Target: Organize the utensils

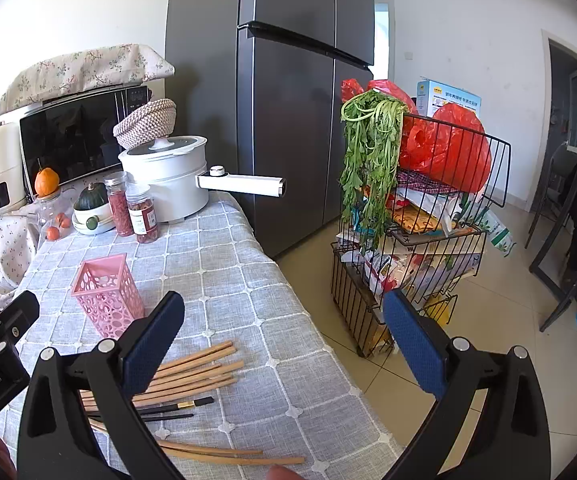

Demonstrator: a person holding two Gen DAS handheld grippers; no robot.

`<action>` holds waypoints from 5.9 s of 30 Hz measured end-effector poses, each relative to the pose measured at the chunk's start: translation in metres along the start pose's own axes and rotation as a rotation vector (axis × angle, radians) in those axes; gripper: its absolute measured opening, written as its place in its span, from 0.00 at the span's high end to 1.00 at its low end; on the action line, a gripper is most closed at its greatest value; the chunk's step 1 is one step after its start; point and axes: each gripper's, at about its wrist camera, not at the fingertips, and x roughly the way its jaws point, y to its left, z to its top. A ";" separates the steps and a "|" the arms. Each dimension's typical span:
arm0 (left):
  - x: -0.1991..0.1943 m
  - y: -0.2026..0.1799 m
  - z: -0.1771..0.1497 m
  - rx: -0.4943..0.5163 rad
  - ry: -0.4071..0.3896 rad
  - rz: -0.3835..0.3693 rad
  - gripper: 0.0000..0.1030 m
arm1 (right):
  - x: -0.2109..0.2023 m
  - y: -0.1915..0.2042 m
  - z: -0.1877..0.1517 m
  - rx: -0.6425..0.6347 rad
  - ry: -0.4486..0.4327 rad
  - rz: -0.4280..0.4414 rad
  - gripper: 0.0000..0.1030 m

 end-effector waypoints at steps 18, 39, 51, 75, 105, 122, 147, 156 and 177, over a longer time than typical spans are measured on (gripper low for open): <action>0.001 -0.004 0.001 0.003 0.006 -0.006 0.08 | 0.001 -0.001 -0.004 0.001 0.010 -0.005 0.06; 0.000 -0.003 0.000 0.004 0.009 -0.010 0.07 | 0.002 -0.001 -0.005 0.003 0.013 -0.005 0.06; -0.002 -0.002 -0.004 0.003 0.011 -0.007 0.07 | 0.002 -0.001 -0.006 0.005 0.017 -0.005 0.06; 0.002 0.000 -0.002 0.005 0.018 -0.004 0.07 | 0.003 -0.002 -0.007 0.014 0.023 -0.003 0.06; 0.230 -0.140 -0.015 0.444 0.969 -0.287 0.23 | 0.088 -0.125 -0.031 0.566 0.447 0.255 0.06; 0.260 -0.148 -0.030 0.586 1.012 -0.212 0.68 | 0.095 -0.128 -0.034 0.550 0.482 0.229 0.06; 0.098 -0.071 0.012 0.615 0.374 -0.373 0.89 | 0.099 -0.090 -0.078 0.589 0.759 0.159 0.27; -0.029 0.022 0.036 0.530 0.027 -0.344 0.93 | 0.108 -0.061 -0.124 0.803 0.971 -0.007 0.58; -0.063 0.113 0.040 0.243 -0.050 -0.385 0.93 | 0.113 -0.005 -0.111 0.703 0.878 -0.135 0.93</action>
